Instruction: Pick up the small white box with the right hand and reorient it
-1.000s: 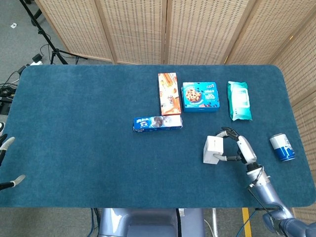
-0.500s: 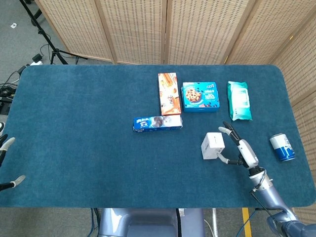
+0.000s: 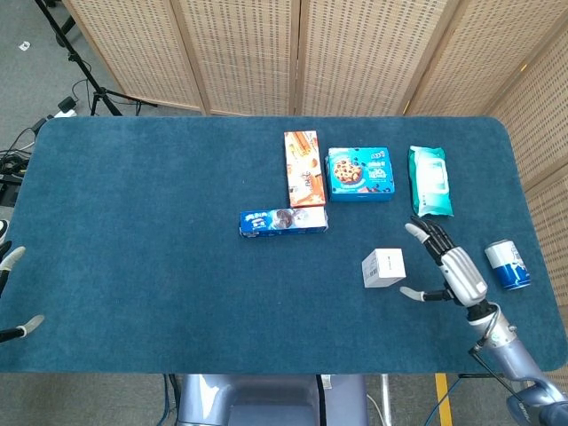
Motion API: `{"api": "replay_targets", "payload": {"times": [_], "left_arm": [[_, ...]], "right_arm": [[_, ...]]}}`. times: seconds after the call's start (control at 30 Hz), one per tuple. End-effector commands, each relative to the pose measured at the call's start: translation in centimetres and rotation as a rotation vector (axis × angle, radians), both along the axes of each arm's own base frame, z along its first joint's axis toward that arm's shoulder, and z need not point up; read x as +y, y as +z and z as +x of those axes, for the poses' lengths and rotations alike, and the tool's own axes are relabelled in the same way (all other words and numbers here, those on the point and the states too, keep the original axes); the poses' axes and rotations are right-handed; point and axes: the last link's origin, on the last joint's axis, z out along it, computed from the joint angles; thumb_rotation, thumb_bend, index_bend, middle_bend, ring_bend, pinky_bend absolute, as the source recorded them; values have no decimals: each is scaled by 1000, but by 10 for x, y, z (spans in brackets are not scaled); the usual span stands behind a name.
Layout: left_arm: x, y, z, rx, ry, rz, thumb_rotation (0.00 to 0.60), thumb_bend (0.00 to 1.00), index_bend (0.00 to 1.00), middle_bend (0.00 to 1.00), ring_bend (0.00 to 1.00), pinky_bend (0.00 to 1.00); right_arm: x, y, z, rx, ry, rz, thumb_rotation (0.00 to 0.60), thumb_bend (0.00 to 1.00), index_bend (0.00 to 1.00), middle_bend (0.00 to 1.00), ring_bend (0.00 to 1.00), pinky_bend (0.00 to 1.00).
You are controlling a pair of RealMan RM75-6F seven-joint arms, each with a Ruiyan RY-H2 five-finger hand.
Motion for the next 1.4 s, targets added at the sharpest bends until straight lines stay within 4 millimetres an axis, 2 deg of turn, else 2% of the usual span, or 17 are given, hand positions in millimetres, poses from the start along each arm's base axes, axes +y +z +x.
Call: {"api": "replay_targets", "payload": {"times": [0.03,0.37,0.47,0.63,1.0,1.1,1.17,1.33,1.4], "left_arm": [[-1,1,0,-1,-3,2,600,0,0,0,0,0],[-1,3,-2,-6,-1,4,600,0,0,0,0,0],[0,4,-3,-12,3,4,600,0,0,0,0,0],[1,5,-4,-17,10,5,600,0,0,0,0,0],[3,3,-4,-10,19,-2,600,0,0,0,0,0],[3,3,-4,-11,20,-2,600,0,0,0,0,0],[3,3,-5,-11,22,-1,600,0,0,0,0,0],[4,3,-5,-11,23,-4,600,0,0,0,0,0],[4,3,-5,-11,24,-6,600,0,0,0,0,0]], "right_arm": [[15,25,56,429,21,-11,600,0,0,0,0,0],[8,13,104,623,-53,137,600,1,0,0,0,0],[-1,5,115,675,-52,152,600,4,0,0,0,0],[-13,-2,122,737,-53,126,600,27,0,0,0,0],[-30,-17,119,856,-91,131,600,53,11,2,0,0],[-33,-19,119,873,-88,114,600,72,50,45,0,0],[-35,-21,119,883,-87,105,600,99,87,110,11,24],[-38,-23,121,885,-86,91,600,173,250,300,164,162],[-40,-24,121,895,-74,62,600,213,314,370,206,187]]}}
